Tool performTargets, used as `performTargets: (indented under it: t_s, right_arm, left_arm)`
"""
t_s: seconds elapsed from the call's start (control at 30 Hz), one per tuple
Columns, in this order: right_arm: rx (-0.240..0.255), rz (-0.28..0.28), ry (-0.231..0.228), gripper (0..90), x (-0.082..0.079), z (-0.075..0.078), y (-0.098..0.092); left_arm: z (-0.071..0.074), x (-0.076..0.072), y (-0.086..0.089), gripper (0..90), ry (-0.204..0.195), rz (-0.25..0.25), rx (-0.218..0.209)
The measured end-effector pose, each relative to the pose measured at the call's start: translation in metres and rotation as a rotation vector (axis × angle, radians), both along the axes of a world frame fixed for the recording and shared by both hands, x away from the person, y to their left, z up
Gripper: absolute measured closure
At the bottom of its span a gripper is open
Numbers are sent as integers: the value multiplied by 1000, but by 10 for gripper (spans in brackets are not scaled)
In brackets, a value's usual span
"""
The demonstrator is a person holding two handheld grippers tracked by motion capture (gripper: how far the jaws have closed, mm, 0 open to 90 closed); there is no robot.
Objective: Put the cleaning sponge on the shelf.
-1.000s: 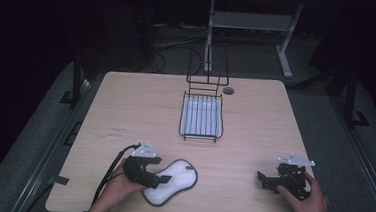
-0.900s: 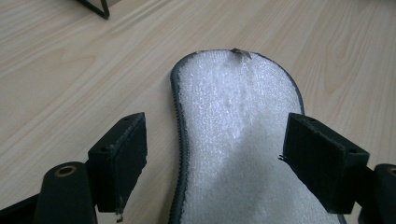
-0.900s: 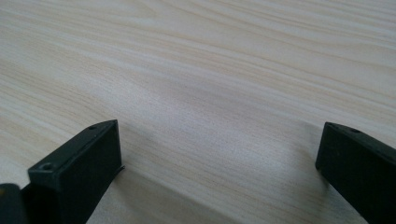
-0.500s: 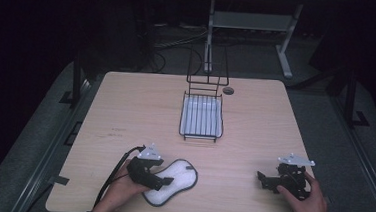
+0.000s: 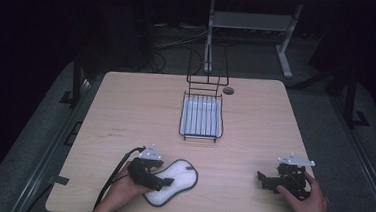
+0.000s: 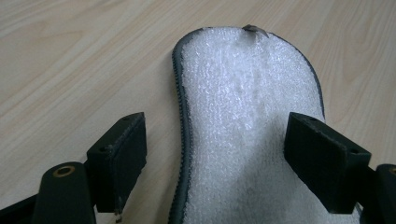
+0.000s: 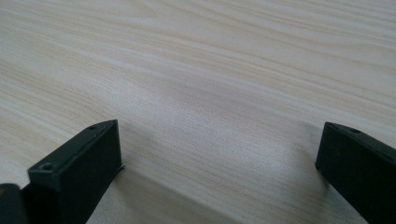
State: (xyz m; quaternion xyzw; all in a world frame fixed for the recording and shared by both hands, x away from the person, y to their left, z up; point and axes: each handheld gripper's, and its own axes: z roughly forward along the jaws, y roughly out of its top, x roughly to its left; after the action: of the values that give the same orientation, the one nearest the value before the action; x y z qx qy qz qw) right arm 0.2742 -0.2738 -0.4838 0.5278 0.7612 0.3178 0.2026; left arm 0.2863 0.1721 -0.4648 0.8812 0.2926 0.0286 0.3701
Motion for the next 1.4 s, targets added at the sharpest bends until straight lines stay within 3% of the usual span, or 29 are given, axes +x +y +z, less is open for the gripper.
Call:
performTargets:
  t_s: [0.13,0.17,0.2,0.53,0.7,0.77,0.9,1.0,1.2,1.4]
  right_arm:
    - [0,0,0,0,0,0,0]
    - [0,0,0,0,0,0,0]
    - [0,0,0,0,0,0,0]
    - [0,0,0,0,0,0,0]
    - [0,0,0,0,0,0,0]
    - [1,0,1,0,0,0,0]
    - [0,0,0,0,0,0,0]
    - [0,0,0,0,0,0,0]
    - [1,0,0,0,0,0,0]
    - [1,0,0,0,0,0,0]
  left_arm:
    - [1,-1,-1,324,9,-23,1]
    - [2,-1,-1,324,23,-32,-14]
    - [2,-2,-1,380,34,-33,-21]
    - [5,-2,-2,446,36,-32,0]
    - [8,-2,-1,570,21,-27,6]
    - [8,-1,0,581,27,-34,5]
    - [9,0,3,750,35,-43,-11]
    - [9,1,4,822,41,-45,-16]
    - [12,0,5,861,38,-53,-22]
    - [16,1,9,865,40,-48,-64]
